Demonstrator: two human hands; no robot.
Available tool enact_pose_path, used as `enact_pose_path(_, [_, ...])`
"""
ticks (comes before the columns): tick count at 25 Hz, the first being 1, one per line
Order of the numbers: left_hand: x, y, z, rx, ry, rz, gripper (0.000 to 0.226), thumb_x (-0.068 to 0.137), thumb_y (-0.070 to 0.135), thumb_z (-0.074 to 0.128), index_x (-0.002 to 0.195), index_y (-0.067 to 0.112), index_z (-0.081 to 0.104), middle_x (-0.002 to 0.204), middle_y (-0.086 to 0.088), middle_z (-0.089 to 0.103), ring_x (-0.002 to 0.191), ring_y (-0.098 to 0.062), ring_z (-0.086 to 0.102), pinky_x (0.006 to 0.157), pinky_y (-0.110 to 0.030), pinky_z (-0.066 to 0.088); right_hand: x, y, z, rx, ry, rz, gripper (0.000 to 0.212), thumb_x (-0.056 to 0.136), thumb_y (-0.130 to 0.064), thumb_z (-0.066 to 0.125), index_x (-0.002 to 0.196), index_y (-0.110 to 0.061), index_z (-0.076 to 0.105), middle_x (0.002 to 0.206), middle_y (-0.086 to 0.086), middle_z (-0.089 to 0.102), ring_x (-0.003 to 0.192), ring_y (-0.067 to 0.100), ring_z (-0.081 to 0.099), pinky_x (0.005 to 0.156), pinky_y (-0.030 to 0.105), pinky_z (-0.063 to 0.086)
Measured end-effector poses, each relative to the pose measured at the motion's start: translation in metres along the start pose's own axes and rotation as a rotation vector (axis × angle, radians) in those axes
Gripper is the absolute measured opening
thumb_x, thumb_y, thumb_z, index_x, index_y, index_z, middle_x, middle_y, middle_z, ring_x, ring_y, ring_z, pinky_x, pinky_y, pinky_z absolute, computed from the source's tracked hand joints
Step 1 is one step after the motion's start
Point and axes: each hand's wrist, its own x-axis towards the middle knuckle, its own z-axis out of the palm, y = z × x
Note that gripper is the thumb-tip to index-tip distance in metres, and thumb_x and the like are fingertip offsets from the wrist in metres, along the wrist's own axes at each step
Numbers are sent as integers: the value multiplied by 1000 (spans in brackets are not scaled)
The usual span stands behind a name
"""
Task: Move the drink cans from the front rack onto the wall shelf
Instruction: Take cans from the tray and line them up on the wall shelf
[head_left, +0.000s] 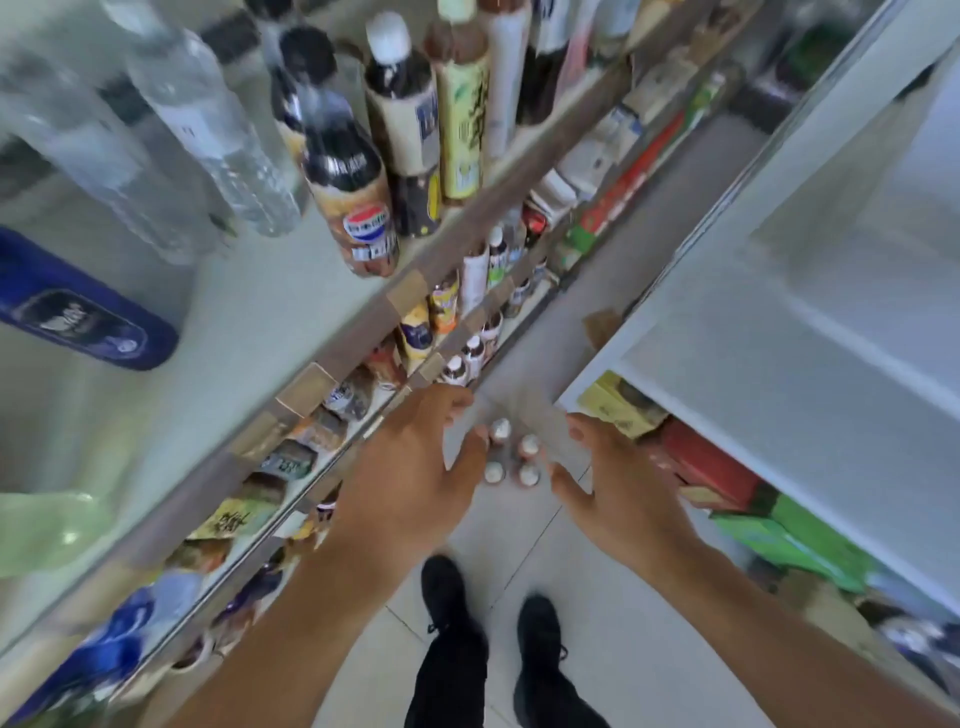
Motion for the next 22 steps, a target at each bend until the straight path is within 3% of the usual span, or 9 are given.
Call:
enact_pose_path(9, [6, -138, 157, 38, -190, -94, 37, 87, 46, 47, 114, 25, 59, 107, 14, 64, 95, 4, 51, 80, -17, 41, 43, 133, 175, -104, -295, 245, 62, 95, -42, 54, 148, -21, 29, 140, 1, 46, 124, 19, 51, 92, 33, 46])
enact_pose_path(13, [4, -196, 232, 28, -222, -150, 38, 85, 50, 43, 113, 29, 57, 106, 15, 65, 96, 1, 56, 83, -22, 47, 85, 193, 252, -138, -352, 270, 66, 94, -42, 56, 148, -21, 25, 140, 5, 42, 120, 24, 52, 89, 36, 47])
enact_pose_path(16, [14, -240, 291, 29, -229, -176, 30, 89, 43, 51, 114, 28, 58, 107, 15, 65, 98, -2, 59, 85, -26, 49, 132, 240, 314, -164, -347, 277, 69, 92, -41, 60, 148, -21, 25, 138, 7, 41, 119, 28, 53, 88, 38, 49])
enact_pose_path(22, [49, -310, 374, 54, -234, -189, 23, 89, 37, 54, 110, 27, 57, 102, 11, 64, 95, -9, 59, 84, -35, 52, 205, 305, 415, -303, -391, 163, 81, 88, -40, 66, 152, -26, 17, 146, 8, 29, 125, 30, 43, 87, 42, 49])
